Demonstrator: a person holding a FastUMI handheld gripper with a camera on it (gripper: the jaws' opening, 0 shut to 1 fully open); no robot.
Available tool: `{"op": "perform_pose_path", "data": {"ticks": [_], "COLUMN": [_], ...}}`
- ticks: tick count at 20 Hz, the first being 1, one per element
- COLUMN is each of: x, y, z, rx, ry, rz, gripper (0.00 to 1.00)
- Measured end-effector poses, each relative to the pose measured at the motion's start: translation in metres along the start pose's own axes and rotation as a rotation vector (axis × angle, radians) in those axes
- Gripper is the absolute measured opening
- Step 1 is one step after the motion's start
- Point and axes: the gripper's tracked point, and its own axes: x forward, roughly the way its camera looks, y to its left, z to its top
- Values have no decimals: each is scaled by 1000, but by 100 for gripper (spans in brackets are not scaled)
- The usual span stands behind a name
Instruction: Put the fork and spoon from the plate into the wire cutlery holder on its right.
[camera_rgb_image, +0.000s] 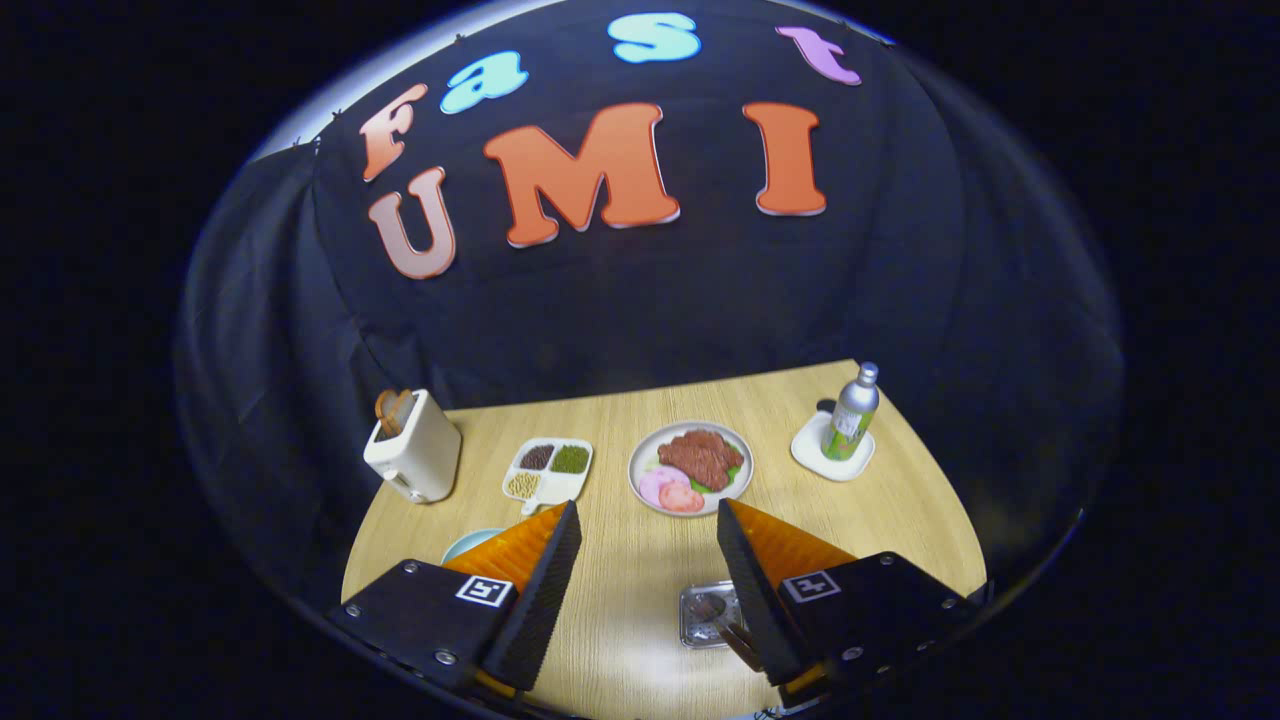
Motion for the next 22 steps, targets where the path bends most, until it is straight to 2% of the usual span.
{"op": "perform_pose_path", "data": {"ticks": [1,3,7,10,12,15,22], "x": [-8,-21,-50,-80,-96,-107,-96], "y": [8,19,27,34,44,60,67], "z": [16,48,105,147,167,179,176], "rx": [-11,-22,-67,-117,-134,-127,-126], "ry": [-63,-182,-416,-575,-652,-695,-664], "rz": [13,30,-6,-67,-65,-43,-15], "gripper": [89,93,94,94,96,96,97]}}
